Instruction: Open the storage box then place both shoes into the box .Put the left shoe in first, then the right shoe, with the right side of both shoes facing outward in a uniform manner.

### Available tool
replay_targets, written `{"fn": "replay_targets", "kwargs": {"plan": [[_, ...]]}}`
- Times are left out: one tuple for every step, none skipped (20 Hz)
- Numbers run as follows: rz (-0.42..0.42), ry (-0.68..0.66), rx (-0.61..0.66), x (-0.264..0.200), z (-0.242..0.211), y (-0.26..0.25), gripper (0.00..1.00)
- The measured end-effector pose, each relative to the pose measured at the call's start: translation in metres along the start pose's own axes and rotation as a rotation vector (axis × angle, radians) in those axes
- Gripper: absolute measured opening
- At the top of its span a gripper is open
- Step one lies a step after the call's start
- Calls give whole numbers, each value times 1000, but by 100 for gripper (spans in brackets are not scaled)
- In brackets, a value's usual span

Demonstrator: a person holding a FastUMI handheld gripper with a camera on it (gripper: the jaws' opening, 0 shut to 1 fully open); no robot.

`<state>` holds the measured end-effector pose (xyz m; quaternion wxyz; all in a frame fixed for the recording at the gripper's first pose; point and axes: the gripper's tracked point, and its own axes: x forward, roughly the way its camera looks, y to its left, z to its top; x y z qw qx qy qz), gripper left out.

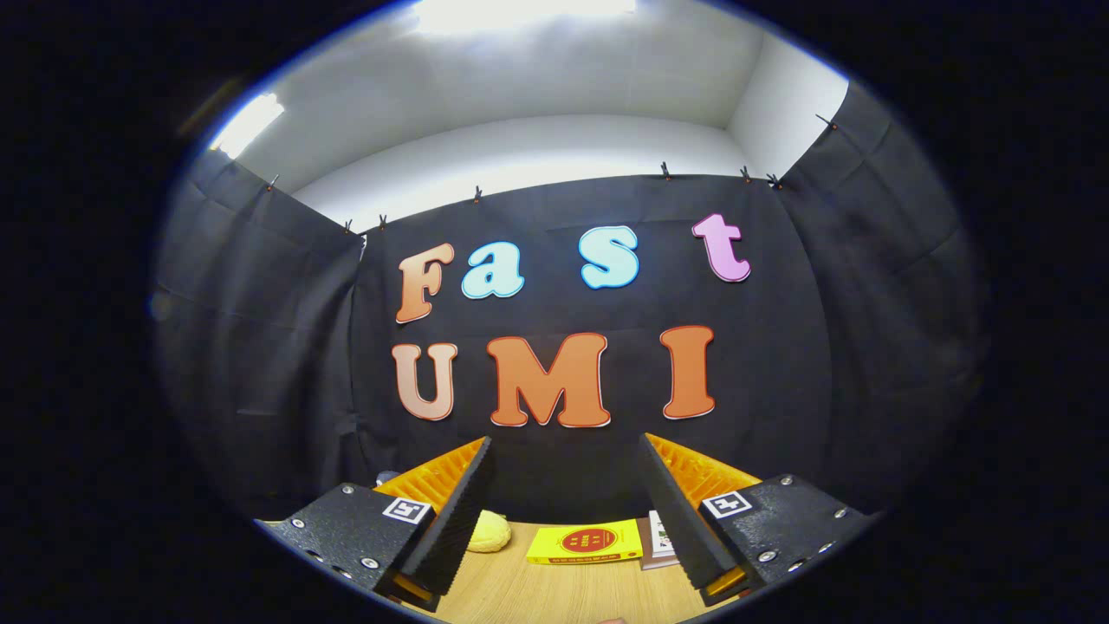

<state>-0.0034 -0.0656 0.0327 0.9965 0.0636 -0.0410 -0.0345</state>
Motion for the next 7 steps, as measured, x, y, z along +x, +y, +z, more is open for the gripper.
{"fn": "replay_targets", "kwargs": {"plan": [[-4, 0, 4, 0, 2, -1, 98], [1, -5, 5, 0, 5, -2, 98], [0, -13, 3, 0, 8, -3, 98], [-1, -24, -1, 2, 12, -4, 98], [-5, -31, -8, 3, 14, -5, 98], [-3, -38, -17, 2, 17, -6, 98], [3, -44, -23, 1, 19, -5, 98]]}}
